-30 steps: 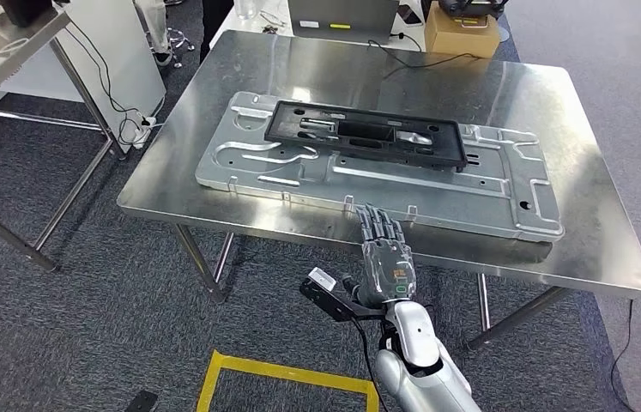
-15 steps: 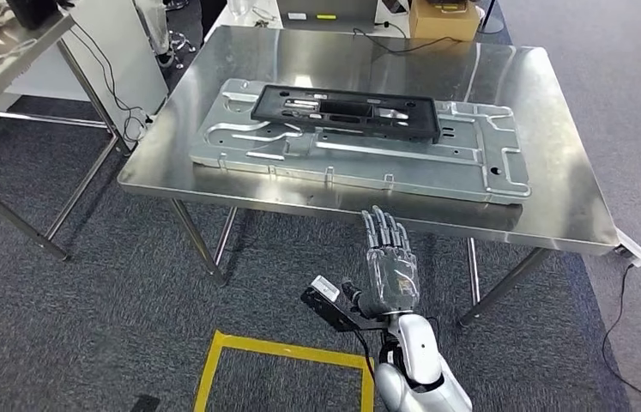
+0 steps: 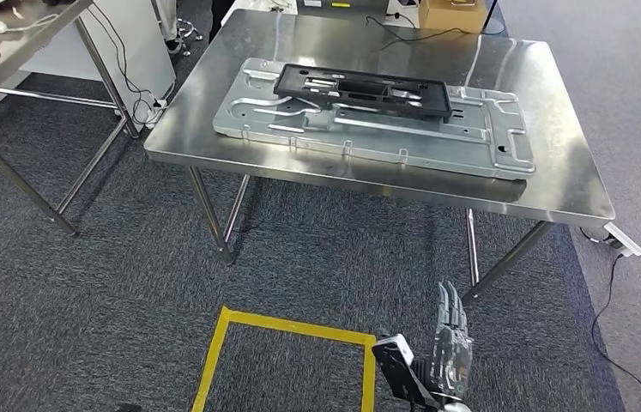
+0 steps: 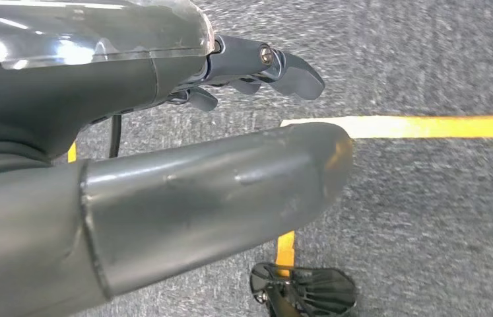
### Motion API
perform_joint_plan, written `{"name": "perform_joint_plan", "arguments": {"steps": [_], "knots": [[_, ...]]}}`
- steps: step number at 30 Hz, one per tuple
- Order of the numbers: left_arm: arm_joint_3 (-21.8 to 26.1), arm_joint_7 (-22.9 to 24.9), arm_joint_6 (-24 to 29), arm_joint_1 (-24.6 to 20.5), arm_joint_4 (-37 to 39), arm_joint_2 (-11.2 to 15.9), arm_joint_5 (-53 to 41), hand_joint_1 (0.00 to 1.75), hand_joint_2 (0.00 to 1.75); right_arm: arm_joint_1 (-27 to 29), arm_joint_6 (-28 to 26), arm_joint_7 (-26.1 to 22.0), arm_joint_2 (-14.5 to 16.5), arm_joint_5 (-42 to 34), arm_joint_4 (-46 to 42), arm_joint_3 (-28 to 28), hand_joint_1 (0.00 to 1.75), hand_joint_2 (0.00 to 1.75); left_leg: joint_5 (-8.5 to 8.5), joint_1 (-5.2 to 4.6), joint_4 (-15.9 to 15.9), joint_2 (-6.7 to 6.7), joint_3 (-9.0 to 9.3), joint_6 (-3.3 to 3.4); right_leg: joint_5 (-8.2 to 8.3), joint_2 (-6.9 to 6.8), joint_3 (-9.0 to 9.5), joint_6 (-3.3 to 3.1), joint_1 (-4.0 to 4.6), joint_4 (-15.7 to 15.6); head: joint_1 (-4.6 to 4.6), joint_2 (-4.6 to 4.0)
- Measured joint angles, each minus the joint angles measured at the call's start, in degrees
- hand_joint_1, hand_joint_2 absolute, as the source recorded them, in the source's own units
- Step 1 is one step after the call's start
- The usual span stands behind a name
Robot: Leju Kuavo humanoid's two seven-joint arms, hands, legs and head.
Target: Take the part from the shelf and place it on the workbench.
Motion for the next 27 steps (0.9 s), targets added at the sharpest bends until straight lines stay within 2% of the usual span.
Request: {"name": "perform_joint_plan", "arguments": {"steps": [1, 2, 3, 4, 5, 6, 7, 8, 10, 11, 12, 14, 15, 16, 17, 18, 20, 21, 22, 23, 25, 26, 27], "knots": [[0.37, -0.04, 0.13, -0.01, 0.0, 0.0, 0.17, 0.0, 0.0, 0.67, 0.01, -2.04, 0.53, -0.98, 1.74, -2.98, 0.0, 0.0, 0.56, -0.02, 0.08, 0.03, -0.93, -0.01, 0.35, 0.0, 0.49, 0.09, -0.07, 1.58, 0.0, 0.0], [0.75, -0.08, 0.2, 0.02, 0.0, -0.01, 0.34, 0.0, 0.0, 1.24, 0.1, -3.91, 1.11, -1.99, 3.62, -6.09, 0.0, 0.0, 1.07, -0.05, 0.18, 0.04, -1.85, -0.08, 1.95, 0.0, 1.8, 0.05, -0.11, 1.52, 0.0, 0.0], [1.1, -0.11, 0.27, 0.08, 0.0, -0.05, 0.48, 0.0, 0.0, 1.61, 0.33, -5.71, 1.68, -3.13, 5.67, -9.35, 0.0, 0.0, 1.56, -0.08, 0.29, 0.03, -2.69, -0.18, 3.82, 0.0, 4.01, -0.15, -0.11, -0.31, 0.0, 0.0], [1.44, -0.14, 0.33, 0.13, 0.0, -0.16, 0.58, 0.0, 0.0, 1.69, 0.76, -7.51, 2.15, -4.43, 7.94, -12.74, 0.0, 0.0, 2.0, -0.12, 0.39, 0.02, -3.29, -0.32, 4.82, -0.02, 7.12, -0.55, -0.01, -3.77, -0.01, 0.0], [1.75, -0.17, 0.4, 0.17, 0.0, -0.3, 0.67, 0.0, 0.0, 1.5, 1.5, -9.25, 2.58, -5.84, 10.37, -16.37, 0.0, 0.0, 2.42, -0.23, 0.49, 0.0, -3.72, -0.53, 4.82, -0.08, 10.62, -1.01, 0.16, -8.26, -0.01, 0.0], [2.0, -0.19, 0.48, 0.2, 0.0, -0.43, 0.72, 0.0, 0.0, 1.04, 3.07, -10.97, 2.92, -7.55, 13.21, -20.11, 0.0, 0.0, 2.85, -0.32, 0.55, 0.02, -3.93, -0.8, 3.92, -0.14, 13.58, -1.44, 0.33, -12.41, -0.02, 0.0], [2.26, -0.2, 0.55, 0.19, 0.0, -0.53, 0.75, 0.0, 0.0, 0.44, 5.54, -12.34, 3.17, -9.46, 16.33, -23.95, 0.0, 0.0, 3.27, -0.35, 0.52, 0.05, -4.0, -1.12, 2.89, -0.18, 15.57, -1.77, 0.51, -15.42, -0.03, 0.0], [2.54, -0.21, 0.63, 0.17, 0.0, -0.6, 0.78, 0.0, 0.0, -0.23, 8.83, -13.01, 3.38, -11.38, 19.76, -27.95, 0.0, 0.0, 3.71, -0.36, 0.4, 0.08, -4.04, -1.51, 2.41, -0.21, 16.39, -2.01, 0.64, -17.1, -0.03, 0.0], [2.99, -0.21, 0.75, 0.18, 0.0, -0.71, 0.8, 0.0, 0.0, -1.34, 15.19, -12.04, 3.61, -14.27, 26.65, -35.1, 0.0, 0.0, 3.87, -0.29, 0.54, 0.04, -4.31, -2.23, 3.09, -0.27, 16.2, -2.51, 0.42, -17.88, -0.03, 0.0], [3.15, -0.2, 0.79, 0.23, 0.0, -0.76, 0.8, 0.0, 0.0, -1.79, 17.37, -10.34, 3.71, -15.03, 29.79, -38.22, 0.0, 0.0, 2.75, -0.25, 1.58, -0.04, -4.77, -2.49, 3.62, -0.38, 15.92, -2.9, 0.28, -18.1, -0.04, 0.0], [3.27, -0.19, 0.83, 0.31, 0.0, -0.79, 0.8, 0.0, 0.0, -2.17, 18.84, -8.18, 3.84, -15.42, 32.51, -40.81, 0.0, 0.0, 0.74, -0.21, 3.76, -0.13, -5.59, -2.69, 4.11, -0.5, 15.52, -3.22, 0.15, -18.22, -0.05, 0.0], [3.59, -0.17, 0.91, 0.41, 0.0, -0.81, 0.81, 0.0, 0.0, -2.95, 21.22, -2.97, 4.21, -15.77, 36.99, -44.97, 0.0, 0.0, -4.1, -0.1, 10.72, -0.24, -7.93, -2.99, 4.69, -0.8, 14.36, -3.62, 0.27, -17.79, -0.07, 0.0], [3.79, -0.16, 0.95, 0.43, 0.0, -0.81, 0.81, 0.0, 0.0, -3.27, 22.31, -0.16, 4.42, -15.68, 38.82, -46.58, 0.0, 0.0, -5.6, -0.1, 14.03, -0.26, -8.88, -3.12, 4.86, -0.98, 13.76, -3.64, 0.33, -17.44, -0.07, 0.0], [4.0, -0.15, 0.97, 0.47, 0.0, -0.83, 0.8, 0.0, 0.0, -3.53, 23.22, 2.44, 4.65, -15.5, 40.43, -47.98, 0.0, 0.0, -5.93, -0.1, 15.74, -0.27, -8.99, -3.21, 4.95, -1.25, 13.18, -3.64, 0.39, -17.02, -0.07, 0.0], [4.19, -0.15, 0.97, 0.51, 0.0, -0.84, 0.8, 0.0, 0.0, -3.75, 23.89, 4.55, 4.86, -15.29, 41.86, -49.21, 0.0, 0.0, -5.28, -0.1, 15.36, -0.23, -8.07, -3.22, 4.97, -1.55, 12.68, -3.63, 0.42, -16.56, -0.07, 0.0], [4.34, -0.14, 0.97, 0.54, 0.0, -0.84, 0.8, 0.0, 0.0, -3.95, 24.34, 6.05, 5.07, -15.12, 43.09, -50.29, 0.0, 0.0, -3.98, -0.1, 12.96, -0.08, -6.19, -3.18, 4.94, -1.9, 12.28, -3.58, 0.43, -16.11, -0.07, 0.0], [4.46, -0.14, 0.98, 0.43, 0.0, -0.84, 0.8, 0.0, 0.0, -4.45, 24.68, 7.23, 5.37, -14.89, 45.0, -51.9, 0.0, 0.0, -1.9, -0.36, 5.27, 1.3, -1.24, -2.76, 4.76, -2.67, 11.71, -3.3, 0.55, -15.3, -0.08, 0.0], [4.48, -0.15, 0.99, 0.33, 0.0, -0.84, 0.8, 0.0, 0.0, -4.68, 24.8, 7.68, 5.46, -14.75, 45.75, -52.48, 0.0, 0.0, -1.4, -0.62, 2.7, 2.01, 0.26, -2.4, 4.69, -3.07, 11.57, -3.09, 0.65, -15.04, -0.07, 0.0], [4.49, -0.15, 0.99, 0.24, 0.0, -0.85, 0.8, 0.0, 0.0, -4.95, 24.98, 8.5, 5.52, -14.56, 46.42, -52.98, 0.0, 0.0, -1.38, -0.86, 1.12, 2.51, 1.03, -2.02, 4.66, -3.48, 11.49, -2.86, 0.76, -14.84, -0.06, 0.0], [4.51, -0.15, 0.99, 0.21, 0.0, -0.86, 0.8, 0.0, 0.0, -5.24, 25.25, 9.73, 5.59, -14.25, 46.98, -53.37, 0.0, 0.0, -1.33, -1.07, 0.93, 2.4, 0.96, -1.68, 4.71, -3.89, 11.45, -2.62, 0.83, -14.8, -0.04, 0.0], [4.57, -0.14, 0.99, 0.27, 0.0, -0.91, 0.8, 0.0, 0.0, -5.85, 26.0, 12.75, 5.66, -13.44, 47.84, -53.94, 0.0, 0.0, -0.97, -0.79, 0.3, 1.5, 0.68, -0.98, 4.55, -4.27, 11.5, -2.09, 0.91, -14.58, -0.04, 0.0], [4.62, -0.12, 0.99, 0.28, 0.0, -0.96, 0.79, 0.0, 0.0, -6.05, 26.38, 13.91, 5.7, -13.03, 48.19, -54.09, 0.0, 0.0, -0.65, -0.6, 0.04, 1.03, 0.59, -0.58, 3.92, -3.74, 11.27, -1.78, 0.87, -13.96, -0.02, 0.0], [4.65, -0.1, 0.99, 0.26, 0.0, -1.0, 0.79, 0.0, 0.0, -6.14, 26.81, 14.66, 5.74, -12.73, 48.5, -54.18, 0.0, 0.0, -0.31, -0.4, -0.23, 0.57, 0.49, -0.2, 2.51, -2.77, 10.5, -1.45, 0.75, -12.16, 0.01, 0.0]]}}
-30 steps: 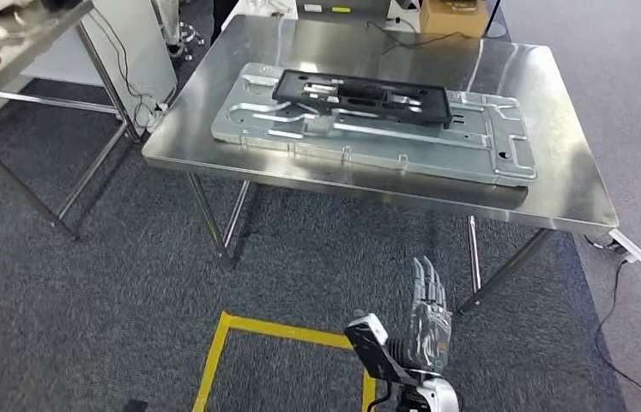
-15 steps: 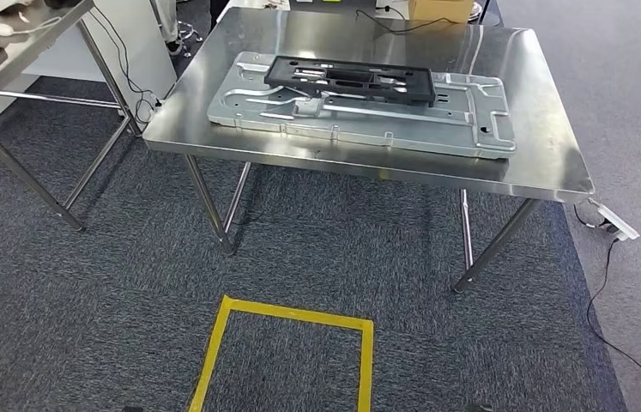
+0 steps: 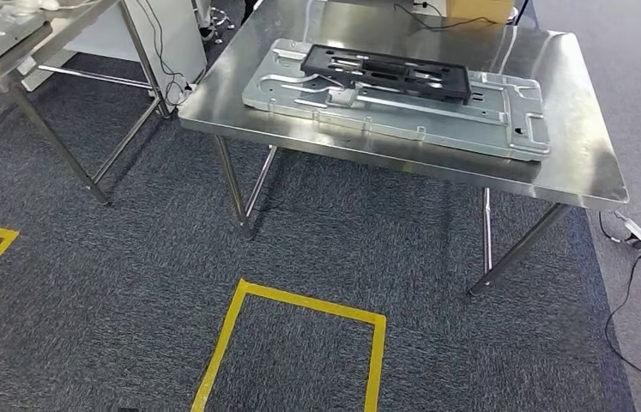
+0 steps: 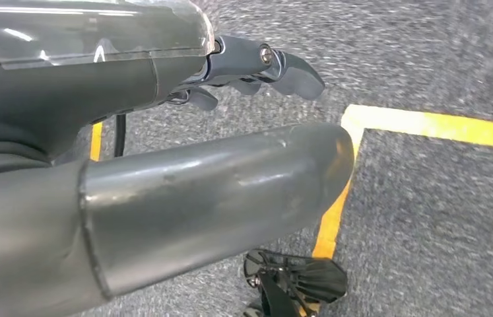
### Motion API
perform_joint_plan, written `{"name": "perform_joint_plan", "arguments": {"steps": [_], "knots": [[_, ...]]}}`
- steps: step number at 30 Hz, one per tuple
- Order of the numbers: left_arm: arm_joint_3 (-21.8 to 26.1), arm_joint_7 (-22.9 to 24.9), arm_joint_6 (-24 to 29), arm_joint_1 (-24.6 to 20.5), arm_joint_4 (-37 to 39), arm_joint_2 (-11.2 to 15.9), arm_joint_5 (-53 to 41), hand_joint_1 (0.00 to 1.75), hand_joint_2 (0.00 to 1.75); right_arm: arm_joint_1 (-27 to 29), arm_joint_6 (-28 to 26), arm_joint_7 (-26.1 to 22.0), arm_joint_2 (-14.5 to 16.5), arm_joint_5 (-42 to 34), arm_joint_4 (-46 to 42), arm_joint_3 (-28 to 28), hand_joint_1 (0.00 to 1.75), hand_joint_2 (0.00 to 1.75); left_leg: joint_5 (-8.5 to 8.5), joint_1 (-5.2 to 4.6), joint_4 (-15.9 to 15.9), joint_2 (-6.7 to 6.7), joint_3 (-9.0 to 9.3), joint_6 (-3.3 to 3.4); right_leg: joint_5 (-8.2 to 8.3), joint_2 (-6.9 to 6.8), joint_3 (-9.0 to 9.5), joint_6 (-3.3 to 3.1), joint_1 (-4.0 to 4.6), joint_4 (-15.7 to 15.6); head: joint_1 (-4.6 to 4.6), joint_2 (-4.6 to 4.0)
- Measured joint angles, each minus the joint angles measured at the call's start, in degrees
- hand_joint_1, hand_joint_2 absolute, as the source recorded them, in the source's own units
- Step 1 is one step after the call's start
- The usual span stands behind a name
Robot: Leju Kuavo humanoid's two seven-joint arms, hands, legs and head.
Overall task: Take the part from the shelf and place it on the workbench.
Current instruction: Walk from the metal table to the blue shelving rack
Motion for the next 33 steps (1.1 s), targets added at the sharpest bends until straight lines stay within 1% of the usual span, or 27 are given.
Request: {"name": "perform_joint_plan", "arguments": {"steps": [2, 3, 4, 5, 6, 7, 8, 9, 11, 13, 14, 15, 17, 18, 19, 20, 21, 22, 23, 24, 25, 26, 28, 29, 30, 32, 33], "knots": [[0.07, 0.03, 0.0, -0.03, 0.0, -0.07, -0.01, 0.0, 0.0, -0.03, 0.87, 0.78, 0.08, 0.33, 0.55, -0.04, 0.0, 0.0, 0.48, 0.06, -0.1, -0.9, -0.45, 0.43, -3.95, 1.99, -2.97, 0.55, -0.44, 6.58, 0.04, 0.0], [0.1, 0.04, 0.0, -0.01, 0.0, -0.08, -0.01, 0.0, 0.0, -0.04, 1.28, 0.96, 0.1, 0.44, 0.79, -0.04, 0.0, 0.0, 0.64, 0.04, -0.04, -1.42, -0.73, 0.48, -5.53, 2.42, -4.62, 0.76, -0.62, 10.21, 0.04, 0.0], [0.14, 0.05, 0.0, 0.04, 0.0, -0.09, -0.02, 0.0, 0.0, -0.06, 1.65, 1.08, 0.1, 0.65, 0.98, -0.04, 0.0, 0.0, 0.76, 0.02, 0.03, -1.99, -0.92, 0.46, -5.93, 2.53, -5.53, 0.89, -0.74, 12.33, 0.04, 0.0], [0.17, 0.07, 0.0, 0.09, 0.0, -0.1, -0.02, 0.0, 0.0, -0.07, 2.02, 1.12, 0.1, 0.95, 1.15, -0.04, 0.0, 0.0, 0.85, 0.02, 0.14, -2.63, -1.04, 0.41, -5.19, 2.6, -5.49, 0.93, -0.83, 12.44, 0.04, 0.0], [0.19, 0.08, 0.0, 0.13, 0.0, -0.12, -0.02, 0.0, 0.0, -0.08, 2.41, 1.15, 0.1, 1.29, 1.27, -0.04, 0.0, 0.0, 0.91, 0.02, 0.26, -3.32, -1.1, 0.33, -3.39, 2.82, -4.34, 0.87, -0.9, 10.26, 0.04, 0.0], [0.2, 0.09, 0.0, 0.15, 0.0, -0.16, -0.02, 0.0, 0.0, -0.08, 2.82, 1.16, 0.1, 1.65, 1.36, -0.04, 0.0, 0.0, 0.96, 0.02, 0.37, -4.0, -1.11, 0.26, -1.11, 3.45, -2.46, 0.68, -0.97, 6.54, 0.04, 0.0], [0.2, 0.09, 0.0, 0.13, 0.0, -0.23, -0.02, 0.0, 0.0, -0.07, 3.21, 1.17, 0.09, 1.96, 1.41, -0.04, 0.0, 0.0, 1.01, 0.0, 0.46, -4.59, -1.17, 0.13, 0.51, 4.74, -0.58, 0.4, -1.0, 2.76, 0.04, 0.0], [0.21, 0.1, 0.02, 0.05, 0.0, -0.3, -0.02, 0.0, 0.0, -0.07, 3.6, 1.17, 0.07, 2.25, 1.46, -0.03, 0.0, 0.0, 1.11, -0.01, 0.58, -5.2, -1.35, -0.1, 1.58, 5.96, 0.84, 0.14, -1.0, -0.39, 0.04, 0.0], [0.24, 0.11, 0.1, -0.03, 0.0, -0.38, -0.01, 0.0, 0.0, -0.17, 4.4, 1.18, 0.04, 2.86, 1.58, 0.01, 0.0, 0.0, 1.49, 0.12, 0.61, -6.24, -1.9, -0.85, 1.77, 7.26, 1.69, -0.21, -0.84, -2.79, 0.03, 0.0], [0.38, 0.11, 0.21, 0.12, 0.0, -0.38, 0.02, 0.0, 0.0, -0.44, 5.07, 1.32, 0.07, 3.28, 1.72, 0.06, 0.0, 0.0, 1.84, 0.25, 0.55, -7.01, -2.35, -1.67, 2.17, 6.1, 1.71, -0.57, -0.92, -3.39, 0.03, 0.0], [0.51, 0.13, 0.23, 0.22, 0.0, -0.39, 0.02, 0.0, 0.0, -0.53, 5.32, 1.42, 0.09, 3.39, 1.77, 0.07, 0.0, 0.0, 1.4, 0.19, 1.05, -6.43, -2.66, -1.93, 2.46, 5.41, 1.82, -0.85, -1.04, -3.79, -0.01, 0.0], [0.64, 0.15, 0.27, 0.24, 0.0, -0.41, 0.03, 0.0, 0.0, -0.53, 5.56, 1.55, 0.11, 3.46, 1.82, 0.07, 0.0, 0.0, 0.3, 0.14, 2.56, -5.38, -3.4, -2.14, 2.75, 4.59, 1.9, -1.21, -1.16, -4.21, -0.06, 0.0], [0.86, 0.22, 0.31, 0.11, 0.0, -0.44, 0.07, 0.0, 0.0, -0.45, 6.02, 1.9, 0.12, 3.61, 1.91, 0.07, 0.0, 0.0, -3.43, 0.15, 8.61, -2.79, -6.11, -2.42, 2.98, 2.95, 1.83, -1.64, -1.1, -4.49, -0.15, 0.0], [0.96, 0.27, 0.33, 0.05, 0.0, -0.43, 0.11, 0.0, 0.0, -0.43, 6.23, 2.15, 0.12, 3.74, 1.95, 0.07, 0.0, 0.0, -5.12, 0.22, 12.2, -2.18, -7.64, -2.61, 2.98, 2.08, 1.69, -1.75, -1.01, -4.41, -0.16, 0.0], [1.05, 0.33, 0.33, 0.07, 0.0, -0.43, 0.15, 0.0, 0.0, -0.46, 6.45, 2.47, 0.12, 3.95, 1.99, 0.08, 0.0, 0.0, -6.02, 0.26, 14.74, -1.86, -8.59, -2.79, 2.95, 1.3, 1.56, -1.74, -0.96, -4.28, -0.16, 0.0], [1.13, 0.39, 0.33, 0.16, 0.0, -0.42, 0.22, 0.0, 0.0, -0.5, 6.59, 2.79, 0.12, 4.16, 2.04, 0.1, 0.0, 0.0, -5.83, 0.31, 15.35, -1.63, -8.53, -2.94, 2.9, 0.53, 1.46, -1.71, -0.94, -4.13, -0.16, 0.0], [1.19, 0.43, 0.34, 0.25, 0.0, -0.42, 0.3, 0.0, 0.0, -0.57, 6.69, 3.1, 0.12, 4.35, 2.08, 0.15, 0.0, 0.0, -4.72, 0.37, 13.92, -1.37, -7.45, -3.01, 2.8, -0.18, 1.4, -1.62, -0.94, -3.96, -0.17, 0.0], [1.22, 0.46, 0.37, 0.31, 0.0, -0.41, 0.38, 0.0, 0.0, -0.63, 6.75, 3.37, 0.12, 4.51, 2.14, 0.21, 0.0, 0.0, -2.98, 0.42, 10.57, -0.83, -5.39, -2.99, 2.66, -0.84, 1.4, -1.47, -0.96, -3.78, -0.16, 0.0], [1.23, 0.46, 0.39, 0.3, 0.0, -0.4, 0.46, 0.0, 0.0, -0.68, 6.81, 3.63, 0.12, 4.63, 2.19, 0.3, 0.0, 0.0, -1.67, 0.34, 6.63, 0.35, -3.1, -2.93, 2.46, -1.47, 1.42, -1.24, -0.89, -3.57, -0.17, 0.0], [1.25, 0.46, 0.4, 0.21, 0.0, -0.39, 0.5, 0.0, 0.0, -0.71, 6.9, 3.83, 0.13, 4.75, 2.24, 0.37, 0.0, 0.0, -0.81, 0.19, 3.45, 1.33, -1.35, -2.69, 2.25, -2.0, 1.41, -0.95, -0.75, -3.31, -0.16, 0.0], [1.25, 0.46, 0.42, 0.14, 0.0, -0.38, 0.54, 0.0, 0.0, -0.76, 7.01, 3.98, 0.13, 4.9, 2.28, 0.43, 0.0, 0.0, -0.46, 0.0, 1.4, 2.03, -0.3, -2.43, 2.09, -2.5, 1.44, -0.65, -0.59, -3.12, -0.14, 0.0], [1.26, 0.47, 0.43, 0.15, 0.0, -0.38, 0.56, 0.0, 0.0, -0.85, 7.12, 4.1, 0.14, 5.0, 2.3, 0.49, 0.0, 0.0, -0.6, -0.18, 0.68, 2.31, -0.05, -2.17, 2.01, -2.93, 1.46, -0.37, -0.41, -3.01, -0.12, 0.0], [1.28, 0.5, 0.46, 0.38, 0.0, -0.38, 0.57, 0.0, 0.0, -1.1, 7.32, 4.19, 0.14, 5.13, 2.32, 0.57, 0.0, 0.0, -0.31, -0.18, 0.48, 1.21, -0.29, -1.51, 1.91, -3.65, 1.62, 0.11, -0.37, -2.97, -0.11, 0.0], [1.29, 0.52, 0.49, 0.49, 0.0, -0.38, 0.58, 0.0, 0.0, -1.19, 7.38, 4.22, 0.14, 5.14, 2.32, 0.62, 0.0, 0.0, -0.11, -0.09, 0.31, 0.72, -0.31, -1.15, 1.47, -3.11, 1.58, 0.4, -0.47, -2.62, -0.11, 0.0], [1.31, 0.54, 0.51, 0.49, 0.0, -0.39, 0.58, 0.0, 0.0, -1.19, 7.4, 4.24, 0.14, 5.15, 2.32, 0.66, 0.0, 0.0, 0.12, 0.02, 0.12, 0.21, -0.37, -0.75, 0.42, -1.99, 1.17, 0.67, -0.62, -1.46, -0.12, 0.0], [1.32, 0.55, 0.52, 0.3, 0.0, -0.4, 0.59, 0.0, 0.0, -1.1, 7.44, 4.25, 0.14, 5.15, 2.34, 0.75, 0.0, 0.0, 0.5, 0.1, -0.03, -0.85, -0.62, -0.18, -3.28, 1.07, -1.28, 1.09, -0.91, 4.25, -0.1, 0.0], [1.32, 0.55, 0.52, 0.21, 0.0, -0.4, 0.59, 0.0, 0.0, -1.05, 7.46, 4.27, 0.14, 5.15, 2.37, 0.79, 0.0, 0.0, 0.62, 0.07, 0.0, -1.47, -0.82, -0.01, -5.15, 1.95, -3.05, 1.19, -0.98, 8.08, -0.11, 0.0]]}}
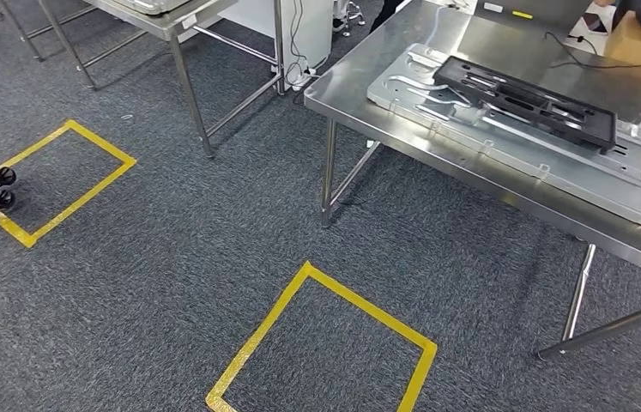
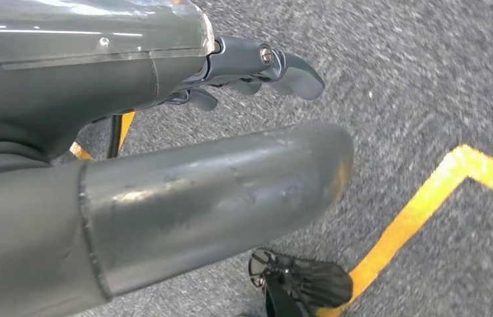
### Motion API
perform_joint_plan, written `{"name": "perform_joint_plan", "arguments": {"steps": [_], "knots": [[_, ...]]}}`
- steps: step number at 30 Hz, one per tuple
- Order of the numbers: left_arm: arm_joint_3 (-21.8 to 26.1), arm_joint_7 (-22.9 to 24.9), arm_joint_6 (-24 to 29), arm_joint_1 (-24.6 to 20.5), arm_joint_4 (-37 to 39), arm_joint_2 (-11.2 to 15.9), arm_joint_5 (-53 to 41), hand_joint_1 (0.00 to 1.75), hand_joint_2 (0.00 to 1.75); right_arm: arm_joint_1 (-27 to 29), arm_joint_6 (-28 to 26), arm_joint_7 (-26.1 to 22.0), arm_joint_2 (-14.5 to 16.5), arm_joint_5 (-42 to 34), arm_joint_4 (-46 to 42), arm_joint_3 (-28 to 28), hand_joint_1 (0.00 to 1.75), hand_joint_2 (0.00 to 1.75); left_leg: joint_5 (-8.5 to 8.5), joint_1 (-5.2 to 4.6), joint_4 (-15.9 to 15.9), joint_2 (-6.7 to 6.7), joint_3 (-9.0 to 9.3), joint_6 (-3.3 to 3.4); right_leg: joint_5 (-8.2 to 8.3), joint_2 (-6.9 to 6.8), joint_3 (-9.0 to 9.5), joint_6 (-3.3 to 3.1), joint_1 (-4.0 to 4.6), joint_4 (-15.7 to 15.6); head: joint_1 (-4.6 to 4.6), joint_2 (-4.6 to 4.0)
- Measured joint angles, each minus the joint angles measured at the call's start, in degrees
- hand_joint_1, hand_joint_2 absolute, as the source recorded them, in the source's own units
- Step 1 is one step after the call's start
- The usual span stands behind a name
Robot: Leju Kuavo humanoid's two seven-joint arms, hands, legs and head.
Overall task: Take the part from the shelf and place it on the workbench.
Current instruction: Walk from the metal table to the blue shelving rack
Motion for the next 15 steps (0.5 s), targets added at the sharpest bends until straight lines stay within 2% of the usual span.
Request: {"name": "perform_joint_plan", "arguments": {"steps": [1, 2, 3, 4, 6, 7, 8, 9, 10, 11, 12, 13, 14, 15], "knots": [[0.01, 0.0, 0.0, -0.04, 0.0, 0.0, 0.01, 0.0, 0.0, 0.03, 0.02, 0.07, 0.0, 0.02, 0.02, 0.03, 0.0, 0.0, 0.08, -0.05, 0.04, -0.66, -0.14, 0.08, -1.07, 0.42, -1.46, 0.06, -0.04, 3.11, 0.0, 0.0], [0.04, 0.01, 0.0, 0.0, 0.0, 0.0, 0.01, 0.0, 0.0, 0.05, 0.03, 0.15, 0.0, 0.07, 0.04, 0.06, 0.0, 0.0, 0.13, -0.09, 0.1, -1.38, -0.22, 0.11, -0.98, 0.61, -2.16, 0.04, -0.06, 4.53, -0.01, 0.0], [0.09, 0.03, 0.01, 0.04, 0.0, 0.0, 0.03, 0.0, 0.0, 0.07, 0.04, 0.24, 0.0, 0.15, 0.04, 0.08, 0.0, 0.0, 0.15, -0.11, 0.19, -2.14, -0.23, 0.1, 0.32, 0.79, -1.82, -0.07, -0.06, 3.75, -0.01, 0.0], [0.16, 0.04, 0.01, 0.07, 0.0, 0.0, 0.08, 0.0, 0.0, 0.08, 0.01, 0.35, 0.0, 0.28, 0.04, 0.11, 0.0, 0.0, 0.17, -0.12, 0.29, -2.92, -0.22, 0.06, 2.48, 1.22, -0.55, -0.3, -0.06, 0.92, -0.01, 0.0], [0.29, 0.07, 0.02, 0.04, 0.0, -0.06, 0.25, 0.0, 0.0, 0.14, -0.22, 0.53, 0.0, 0.65, 0.04, 0.2, 0.0, 0.0, 0.21, -0.18, 0.54, -4.35, -0.33, -0.17, 6.31, 3.78, 2.58, -1.1, -0.03, -6.34, -0.01, 0.0], [0.33, 0.08, 0.02, -0.04, 0.0, -0.1, 0.32, 0.0, 0.0, 0.12, -0.43, 0.63, 0.03, 0.86, 0.04, 0.28, 0.0, 0.0, 0.3, -0.13, 0.66, -5.03, -0.58, -0.44, 7.11, 5.06, 3.62, -1.47, 0.0, -8.92, 0.01, 0.0], [0.37, 0.09, 0.02, -0.06, 0.0, -0.15, 0.37, 0.0, 0.0, 0.04, -0.63, 0.69, 0.07, 1.06, 0.04, 0.39, 0.0, 0.0, 0.46, -0.02, 0.68, -5.63, -0.9, -0.8, 7.22, 5.91, 4.05, -1.74, 0.07, -10.2, 0.01, 0.0], [0.43, 0.1, 0.01, -0.05, 0.0, -0.19, 0.39, 0.0, 0.0, -0.09, -0.79, 0.77, 0.11, 1.21, 0.04, 0.52, 0.0, 0.0, 0.7, 0.1, 0.6, -6.28, -1.2, -1.27, 7.11, 5.99, 4.16, -1.92, 0.13, -10.61, 0.01, 0.0], [0.55, 0.11, -0.01, 0.04, 0.0, -0.16, 0.42, 0.0, 0.0, -0.27, -0.9, 0.8, 0.19, 1.32, 0.04, 0.64, 0.0, 0.0, 0.95, 0.19, 0.43, -6.91, -1.47, -1.72, 7.18, 5.32, 4.3, -2.04, 0.05, -11.11, 0.01, 0.0], [0.69, 0.11, -0.03, 0.18, 0.0, -0.15, 0.44, 0.0, 0.0, -0.39, -0.95, 0.86, 0.27, 1.4, 0.04, 0.73, 0.0, 0.0, 0.92, 0.16, 0.49, -6.59, -1.64, -2.07, 7.44, 4.54, 4.47, -2.19, -0.07, -11.57, -0.01, 0.0], [0.84, 0.12, -0.06, 0.27, 0.0, -0.15, 0.46, 0.0, 0.0, -0.42, -0.96, 0.92, 0.37, 1.45, 0.05, 0.76, 0.0, 0.0, 0.36, 0.06, 1.22, -5.52, -2.02, -2.34, 7.71, 3.72, 4.71, -2.43, -0.22, -12.09, -0.05, 0.0], [0.97, 0.13, -0.09, 0.27, 0.0, -0.14, 0.47, 0.0, 0.0, -0.4, -0.97, 0.96, 0.47, 1.48, 0.05, 0.77, 0.0, 0.0, -0.91, -0.04, 3.14, -3.94, -2.93, -2.55, 7.95, 2.8, 4.89, -2.64, -0.34, -12.55, -0.11, 0.0], [1.06, 0.14, -0.12, 0.2, 0.0, -0.12, 0.48, 0.0, 0.0, -0.34, -0.97, 0.99, 0.54, 1.51, 0.07, 0.77, 0.0, 0.0, -2.77, -0.01, 6.28, -2.14, -4.31, -2.72, 8.03, 1.86, 4.97, -2.8, -0.27, -12.72, -0.16, 0.0], [1.11, 0.15, -0.14, 0.12, 0.0, -0.1, 0.48, 0.0, 0.0, -0.3, -0.96, 1.0, 0.57, 1.52, 0.09, 0.77, 0.0, 0.0, -4.75, 0.03, 10.14, -1.02, -6.1, -2.96, 8.02, 0.93, 4.91, -2.94, -0.18, -12.71, -0.21, 0.0]]}}
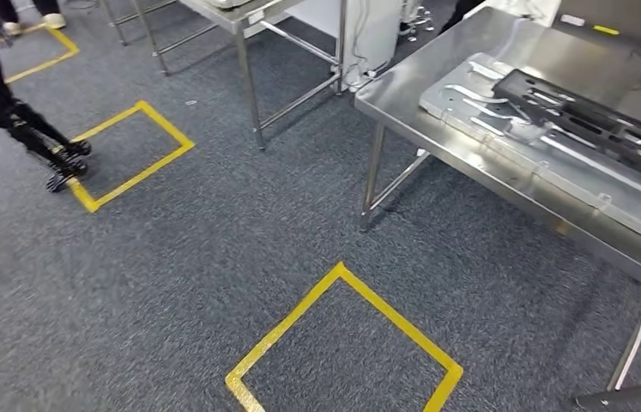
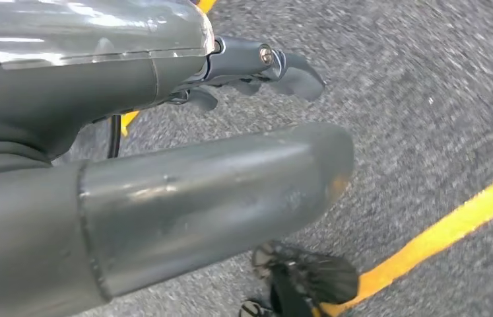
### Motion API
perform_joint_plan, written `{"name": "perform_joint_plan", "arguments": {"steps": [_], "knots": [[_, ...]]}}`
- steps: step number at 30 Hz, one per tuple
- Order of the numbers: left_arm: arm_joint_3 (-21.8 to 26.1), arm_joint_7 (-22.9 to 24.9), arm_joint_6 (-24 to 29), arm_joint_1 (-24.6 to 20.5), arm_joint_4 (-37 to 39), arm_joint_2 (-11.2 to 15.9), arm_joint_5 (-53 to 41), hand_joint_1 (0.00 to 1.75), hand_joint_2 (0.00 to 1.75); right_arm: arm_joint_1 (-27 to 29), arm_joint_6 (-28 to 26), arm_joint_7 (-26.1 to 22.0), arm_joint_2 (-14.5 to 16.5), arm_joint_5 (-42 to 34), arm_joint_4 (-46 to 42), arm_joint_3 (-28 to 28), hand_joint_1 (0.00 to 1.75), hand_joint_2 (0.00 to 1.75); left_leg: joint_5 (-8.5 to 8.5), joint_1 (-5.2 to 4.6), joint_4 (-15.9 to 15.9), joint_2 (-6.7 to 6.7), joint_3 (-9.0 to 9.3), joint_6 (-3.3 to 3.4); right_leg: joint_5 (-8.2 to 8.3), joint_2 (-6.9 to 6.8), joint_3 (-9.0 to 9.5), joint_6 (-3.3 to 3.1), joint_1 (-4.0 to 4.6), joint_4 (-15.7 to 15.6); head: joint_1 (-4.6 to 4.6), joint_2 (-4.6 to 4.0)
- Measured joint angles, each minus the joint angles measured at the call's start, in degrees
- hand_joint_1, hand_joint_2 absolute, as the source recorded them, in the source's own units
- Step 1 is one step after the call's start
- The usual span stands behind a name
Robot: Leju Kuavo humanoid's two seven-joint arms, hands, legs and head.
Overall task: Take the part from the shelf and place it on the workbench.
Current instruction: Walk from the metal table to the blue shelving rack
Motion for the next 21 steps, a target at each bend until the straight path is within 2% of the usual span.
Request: {"name": "perform_joint_plan", "arguments": {"steps": [1, 2, 3, 4, 5, 7, 8, 10, 11, 13, 14, 15, 16, 17, 18, 19, 20, 21], "knots": [[0.04, 0.0, -0.01, -0.03, 0.0, 0.03, 0.01, 0.0, 0.0, 0.01, 0.01, 0.0, 0.02, 0.01, 0.02, 0.0, 0.0, 0.0, -1.49, 0.07, 3.57, 0.55, -1.59, -0.25, -0.06, -0.96, -0.08, -0.04, 0.07, 0.08, 0.0, 0.0], [0.08, 0.0, -0.01, 0.03, 0.0, 0.05, 0.01, 0.0, 0.0, -0.02, 0.01, 0.0, 0.02, 0.01, 0.03, 0.01, 0.0, 0.0, -2.03, 0.14, 5.66, 0.81, -2.42, -0.45, -0.15, -1.84, -0.13, -0.04, 0.09, 0.18, 0.0, 0.0], [0.11, 0.0, -0.01, 0.14, 0.0, 0.06, 0.02, 0.0, 0.0, -0.06, 0.01, 0.0, 0.02, 0.01, 0.04, 0.02, 0.0, 0.0, -1.44, 0.22, 5.53, 1.01, -2.09, -0.58, -0.26, -2.65, -0.15, 0.02, 0.1, 0.28, 0.0, 0.0], [0.14, 0.0, -0.01, 0.23, 0.0, 0.09, 0.02, 0.0, 0.0, -0.11, 0.01, 0.0, 0.03, 0.01, 0.04, 0.03, 0.0, 0.0, 0.04, 0.29, 3.12, 1.36, -0.59, -0.62, -0.41, -3.38, -0.1, 0.14, 0.09, 0.42, 0.0, 0.0], [0.16, 0.0, -0.02, 0.26, 0.0, 0.13, 0.03, 0.0, 0.0, -0.15, 0.01, 0.0, 0.07, 0.01, 0.04, 0.05, 0.0, 0.0, 1.86, 0.33, -0.95, 2.26, 1.77, -0.56, -0.62, -4.07, -0.03, 0.32, 0.1, 0.62, -0.01, 0.0], [0.17, -0.01, -0.03, 0.09, 0.0, 0.2, 0.03, 0.0, 0.0, -0.19, 0.01, 0.0, 0.14, 0.01, 0.04, 0.09, 0.0, 0.0, 3.91, -0.01, -7.79, 4.22, 5.61, -0.04, -1.1, -5.24, 0.06, 0.85, 0.37, 1.1, 0.02, 0.0], [0.17, -0.02, -0.03, 0.06, 0.0, 0.21, 0.03, 0.0, 0.0, -0.25, 0.01, 0.0, 0.16, 0.01, 0.04, 0.1, 0.0, 0.0, 4.13, -0.18, -9.38, 4.74, 6.4, 0.31, -1.26, -5.7, 0.1, 1.11, 0.53, 1.27, 0.03, 0.0], [0.17, -0.03, -0.04, 0.23, 0.0, 0.22, 0.03, 0.0, 0.0, -0.47, 0.0, 0.0, 0.17, 0.01, 0.04, 0.16, 0.0, 0.0, 4.15, -0.34, -9.71, 3.9, 6.2, 0.99, -1.35, -6.52, 0.26, 1.56, 0.68, 1.29, 0.07, 0.0], [0.18, -0.03, -0.04, 0.35, 0.0, 0.22, 0.03, 0.0, 0.0, -0.58, 0.01, 0.0, 0.17, 0.01, 0.04, 0.18, 0.0, 0.0, 4.3, -0.27, -9.86, 3.4, 6.18, 1.3, -1.62, -6.18, 0.36, 1.88, 0.57, 1.47, 0.07, 0.0], [0.2, -0.03, -0.05, 0.31, 0.0, 0.22, 0.01, 0.0, 0.0, -0.63, 0.03, 0.0, 0.17, 0.01, 0.04, 0.21, 0.0, 0.0, 4.7, -0.03, -10.21, 2.36, 6.17, 2.01, -3.66, -3.6, -0.54, 2.44, 0.27, 3.9, 0.08, 0.0], [0.21, -0.04, -0.05, 0.2, 0.0, 0.21, -0.01, 0.0, 0.0, -0.59, 0.12, 0.0, 0.17, 0.01, 0.05, 0.21, 0.0, 0.0, 4.86, 0.02, -10.29, 1.85, 6.13, 2.31, -5.51, -1.92, -1.82, 2.63, 0.12, 6.77, 0.07, 0.0], [0.21, -0.05, -0.05, 0.09, 0.0, 0.21, -0.03, 0.0, 0.0, -0.55, 0.26, 0.03, 0.16, -0.03, 0.08, 0.21, 0.0, 0.0, 4.95, -0.01, -10.28, 1.27, 6.0, 2.49, -7.47, -0.83, -3.65, 2.67, 0.08, 10.55, 0.07, 0.0], [0.21, -0.07, -0.05, 0.02, 0.0, 0.21, -0.05, 0.0, 0.0, -0.51, 0.46, 0.13, 0.16, -0.09, 0.11, 0.2, 0.0, 0.0, 5.0, -0.06, -10.25, 0.63, 5.89, 2.6, -8.96, -0.41, -5.49, 2.68, 0.07, 14.25, 0.07, 0.0], [0.21, -0.09, -0.05, 0.01, 0.0, 0.21, -0.09, 0.0, 0.0, -0.49, 0.72, 0.26, 0.15, -0.18, 0.16, 0.19, 0.0, 0.0, 5.03, -0.1, -10.22, -0.09, 5.85, 2.65, -9.44, -0.26, -6.79, 2.66, 0.07, 16.74, 0.07, 0.0], [0.22, -0.1, -0.06, 0.05, 0.0, 0.21, -0.12, 0.0, 0.0, -0.48, 0.91, 0.43, 0.15, -0.26, 0.21, 0.19, 0.0, 0.0, 5.04, -0.13, -10.15, -0.84, 5.85, 2.67, -8.78, -0.17, -7.26, 2.59, 0.07, 17.38, 0.08, 0.0], [0.22, -0.11, -0.07, 0.09, 0.0, 0.21, -0.16, 0.0, 0.0, -0.48, 1.06, 0.57, 0.15, -0.31, 0.24, 0.18, 0.0, 0.0, 5.03, -0.14, -10.08, -1.63, 5.9, 2.66, -7.0, 0.01, -6.64, 2.45, 0.07, 15.69, 0.08, 0.0], [0.23, -0.13, -0.09, 0.11, 0.0, 0.21, -0.2, 0.0, 0.0, -0.48, 1.16, 0.66, 0.15, -0.33, 0.26, 0.17, 0.0, 0.0, 5.02, -0.14, -9.98, -2.42, 5.95, 2.62, -4.62, 0.58, -5.25, 2.21, 0.07, 12.36, 0.08, 0.0], [0.23, -0.16, -0.13, 0.09, 0.0, 0.16, -0.25, 0.0, 0.0, -0.44, 1.21, 0.73, 0.14, -0.36, 0.28, 0.17, 0.0, 0.0, 5.01, -0.17, -9.85, -3.14, 5.91, 2.53, -2.67, 2.01, -3.71, 1.89, 0.07, 8.66, 0.07, 0.0]]}}
